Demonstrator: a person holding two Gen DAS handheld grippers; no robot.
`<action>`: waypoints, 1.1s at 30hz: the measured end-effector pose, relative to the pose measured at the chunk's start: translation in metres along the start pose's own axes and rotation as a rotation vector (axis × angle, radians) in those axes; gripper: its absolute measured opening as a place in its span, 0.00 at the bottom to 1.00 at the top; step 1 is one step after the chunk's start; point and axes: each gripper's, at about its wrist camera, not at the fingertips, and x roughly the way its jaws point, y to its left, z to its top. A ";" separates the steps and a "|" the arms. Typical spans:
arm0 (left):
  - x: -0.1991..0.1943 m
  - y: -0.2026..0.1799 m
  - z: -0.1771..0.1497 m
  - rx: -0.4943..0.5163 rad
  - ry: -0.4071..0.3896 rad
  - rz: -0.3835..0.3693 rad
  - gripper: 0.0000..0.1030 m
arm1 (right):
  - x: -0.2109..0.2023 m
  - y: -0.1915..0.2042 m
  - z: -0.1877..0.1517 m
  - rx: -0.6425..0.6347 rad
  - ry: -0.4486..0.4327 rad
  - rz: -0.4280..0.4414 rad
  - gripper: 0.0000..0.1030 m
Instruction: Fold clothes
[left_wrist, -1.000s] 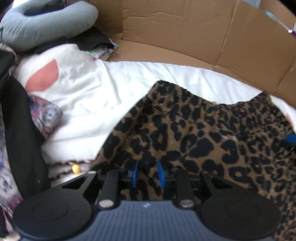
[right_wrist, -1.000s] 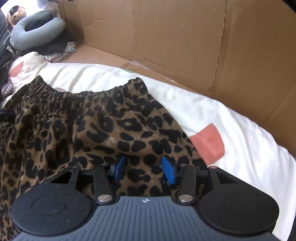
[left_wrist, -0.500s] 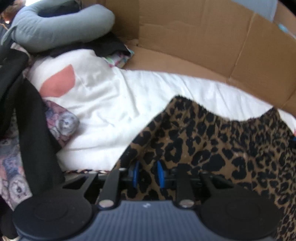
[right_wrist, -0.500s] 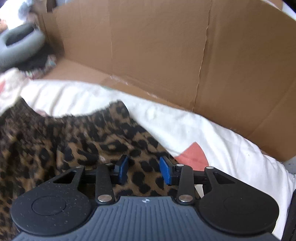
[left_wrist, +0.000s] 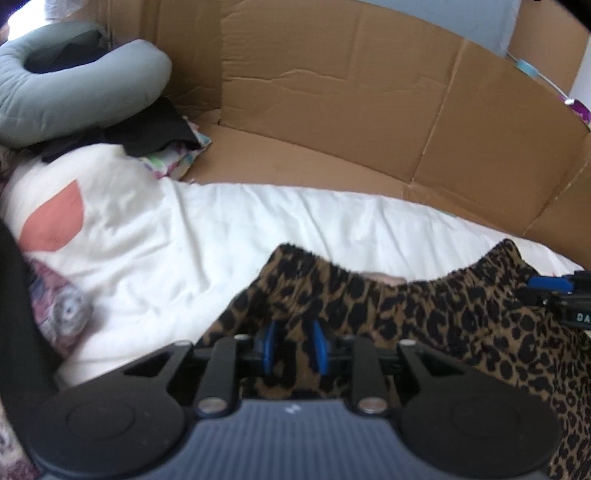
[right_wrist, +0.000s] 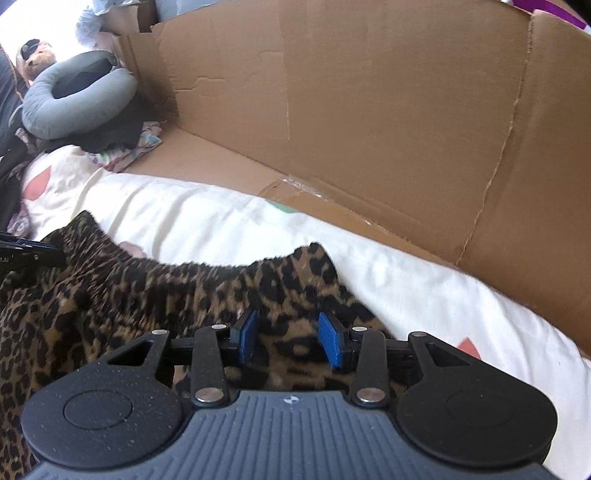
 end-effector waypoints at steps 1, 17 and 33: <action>0.003 0.001 0.002 -0.001 0.000 0.004 0.24 | 0.002 -0.001 0.002 0.002 -0.001 -0.001 0.43; 0.014 0.037 -0.005 -0.123 0.038 -0.003 0.03 | 0.024 -0.028 0.017 0.203 0.045 0.009 0.40; 0.014 0.021 0.018 -0.091 -0.030 -0.034 0.06 | 0.014 -0.018 0.024 0.148 -0.004 -0.003 0.40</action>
